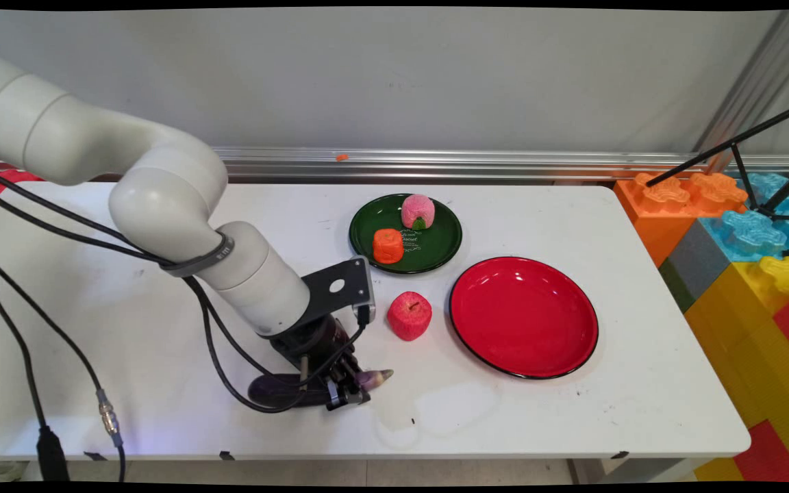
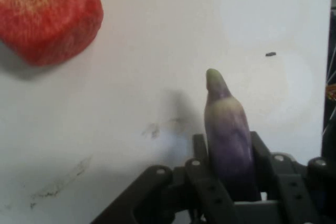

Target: Place the picked object on the table

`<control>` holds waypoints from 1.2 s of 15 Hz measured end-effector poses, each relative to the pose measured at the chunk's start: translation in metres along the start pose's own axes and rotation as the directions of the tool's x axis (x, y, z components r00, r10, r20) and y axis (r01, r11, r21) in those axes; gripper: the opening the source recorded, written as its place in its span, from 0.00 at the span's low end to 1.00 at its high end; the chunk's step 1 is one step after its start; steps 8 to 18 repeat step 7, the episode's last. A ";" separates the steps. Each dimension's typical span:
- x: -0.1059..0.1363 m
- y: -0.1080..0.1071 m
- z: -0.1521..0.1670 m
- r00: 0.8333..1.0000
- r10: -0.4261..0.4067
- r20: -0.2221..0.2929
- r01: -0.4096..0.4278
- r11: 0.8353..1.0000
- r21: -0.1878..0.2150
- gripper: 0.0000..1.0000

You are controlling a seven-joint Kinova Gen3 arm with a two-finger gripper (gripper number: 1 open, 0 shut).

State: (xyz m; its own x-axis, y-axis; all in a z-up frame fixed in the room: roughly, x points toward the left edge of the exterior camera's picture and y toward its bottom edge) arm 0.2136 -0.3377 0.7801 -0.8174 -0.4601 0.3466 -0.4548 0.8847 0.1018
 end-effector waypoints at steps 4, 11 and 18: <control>-0.002 -0.002 0.006 1.000 0.006 0.005 -0.006 1.000 0.003 1.00; -0.003 -0.004 0.009 1.000 0.009 0.007 -0.009 1.000 0.004 1.00; -0.003 -0.004 0.009 1.000 0.009 0.007 -0.009 1.000 0.004 1.00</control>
